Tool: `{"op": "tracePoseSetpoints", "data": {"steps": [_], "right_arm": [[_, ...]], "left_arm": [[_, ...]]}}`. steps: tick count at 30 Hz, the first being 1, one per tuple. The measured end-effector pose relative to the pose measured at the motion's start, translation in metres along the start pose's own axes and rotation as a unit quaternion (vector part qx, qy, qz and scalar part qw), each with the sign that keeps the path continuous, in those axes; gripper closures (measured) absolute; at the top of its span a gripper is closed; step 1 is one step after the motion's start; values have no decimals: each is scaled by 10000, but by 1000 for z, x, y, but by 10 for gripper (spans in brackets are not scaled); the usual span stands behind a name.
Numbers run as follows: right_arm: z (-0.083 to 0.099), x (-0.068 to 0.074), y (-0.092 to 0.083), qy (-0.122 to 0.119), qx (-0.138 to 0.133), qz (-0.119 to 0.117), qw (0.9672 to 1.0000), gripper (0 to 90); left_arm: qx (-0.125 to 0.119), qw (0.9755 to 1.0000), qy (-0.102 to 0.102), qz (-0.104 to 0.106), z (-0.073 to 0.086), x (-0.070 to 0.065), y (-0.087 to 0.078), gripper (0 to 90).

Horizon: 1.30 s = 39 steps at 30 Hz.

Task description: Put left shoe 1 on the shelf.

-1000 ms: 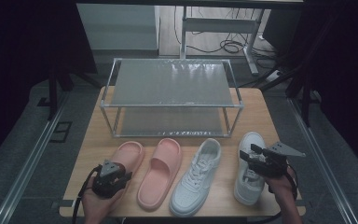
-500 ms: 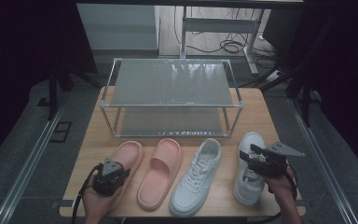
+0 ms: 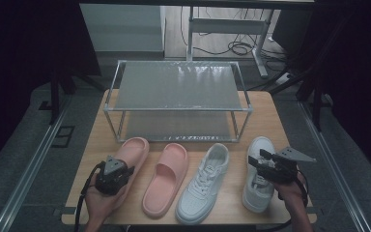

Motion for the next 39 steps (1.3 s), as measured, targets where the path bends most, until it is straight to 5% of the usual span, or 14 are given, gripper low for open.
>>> {"op": "tracePoseSetpoints", "data": {"steps": [39], "right_arm": [[1,-3,0,50,11,5,10000,420]], "left_arm": [[114,9995,295,9,-71,-3,61,852]]}}
Point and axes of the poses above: each handheld gripper's, and its own axes: y roughly forward along the jaws, z roughly out of its underside, x roughly to its left, the point moved 7 cm from there along y, roughly forward along the jaws, and after that the axes turned 2 degrees about -y, right-handed, at the moved point
